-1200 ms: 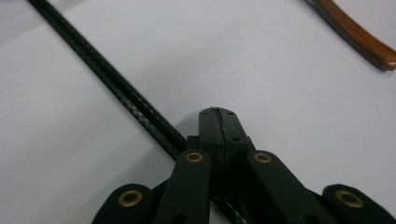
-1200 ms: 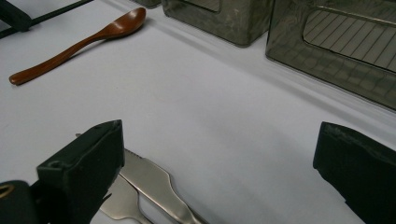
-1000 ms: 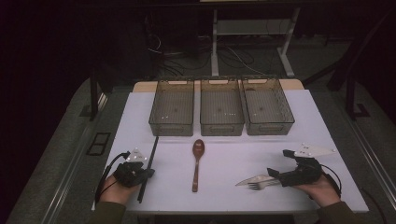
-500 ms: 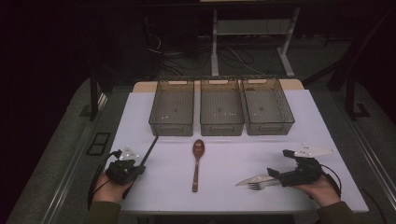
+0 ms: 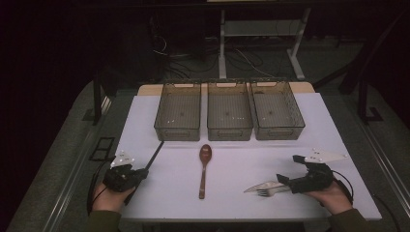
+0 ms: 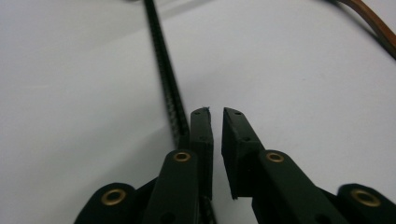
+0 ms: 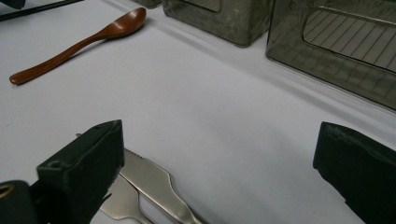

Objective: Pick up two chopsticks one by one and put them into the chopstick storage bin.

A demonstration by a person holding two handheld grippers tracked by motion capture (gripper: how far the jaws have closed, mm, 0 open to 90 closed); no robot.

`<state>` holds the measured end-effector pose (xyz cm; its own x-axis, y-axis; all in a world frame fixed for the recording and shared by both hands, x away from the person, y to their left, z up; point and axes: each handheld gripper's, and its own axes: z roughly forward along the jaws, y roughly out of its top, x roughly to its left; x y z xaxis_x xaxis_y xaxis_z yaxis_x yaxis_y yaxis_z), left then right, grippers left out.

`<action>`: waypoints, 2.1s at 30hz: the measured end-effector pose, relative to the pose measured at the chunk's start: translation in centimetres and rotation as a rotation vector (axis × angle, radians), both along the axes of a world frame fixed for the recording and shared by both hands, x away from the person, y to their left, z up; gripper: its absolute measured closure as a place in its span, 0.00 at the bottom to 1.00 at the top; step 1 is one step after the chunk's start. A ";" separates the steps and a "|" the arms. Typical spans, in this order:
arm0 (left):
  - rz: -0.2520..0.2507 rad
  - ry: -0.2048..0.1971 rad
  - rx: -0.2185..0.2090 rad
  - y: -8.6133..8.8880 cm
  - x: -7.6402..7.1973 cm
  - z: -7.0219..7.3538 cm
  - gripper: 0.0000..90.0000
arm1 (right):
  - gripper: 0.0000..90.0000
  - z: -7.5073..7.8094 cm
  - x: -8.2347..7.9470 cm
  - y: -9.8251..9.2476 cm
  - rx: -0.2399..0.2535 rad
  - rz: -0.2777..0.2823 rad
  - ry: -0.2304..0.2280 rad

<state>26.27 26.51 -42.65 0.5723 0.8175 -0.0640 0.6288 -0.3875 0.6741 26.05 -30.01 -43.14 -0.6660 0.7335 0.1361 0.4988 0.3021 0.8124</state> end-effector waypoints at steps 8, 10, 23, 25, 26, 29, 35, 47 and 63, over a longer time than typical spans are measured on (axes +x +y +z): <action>0.089 -0.011 -0.036 1.9 -0.8 -0.7 0.84 | 0.02 -0.1 0.1 0.0 -0.002 0.002 -0.004; 0.093 -0.002 -0.045 2.0 -0.8 -1.0 0.85 | 0.02 -0.1 0.1 0.1 -0.003 0.003 -0.003; 0.092 0.018 -0.067 1.8 -0.6 -1.4 0.85 | 0.02 -0.1 0.1 0.1 -0.004 0.003 -0.002; 0.091 0.022 -0.064 1.8 -0.6 -1.5 0.85 | 0.02 -0.1 0.1 0.1 -0.003 0.002 -0.004; 0.091 0.021 -0.063 1.8 -0.6 -1.5 0.85 | 0.02 -0.1 0.1 0.0 -0.004 0.003 -0.003; 0.091 0.015 -0.058 1.7 -0.6 -1.5 0.85 | 0.02 -0.1 0.1 0.0 -0.004 0.003 -0.002; 0.104 -0.002 -0.026 1.3 -0.7 -1.6 0.90 | 0.02 -0.1 0.1 0.1 -0.005 0.002 0.000; 0.124 0.010 -0.035 1.2 -0.7 -1.5 0.94 | 0.02 0.0 0.1 0.0 -0.004 0.003 -0.002; 0.087 -0.012 -0.038 1.0 -0.8 -0.8 0.95 | 0.02 0.0 0.1 0.0 -0.003 0.003 -0.003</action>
<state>25.49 27.47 -43.45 0.5000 0.8614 -0.0897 0.6508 -0.3053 0.6952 26.11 -29.99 -43.18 -0.6686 0.7319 0.1319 0.4957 0.3064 0.8126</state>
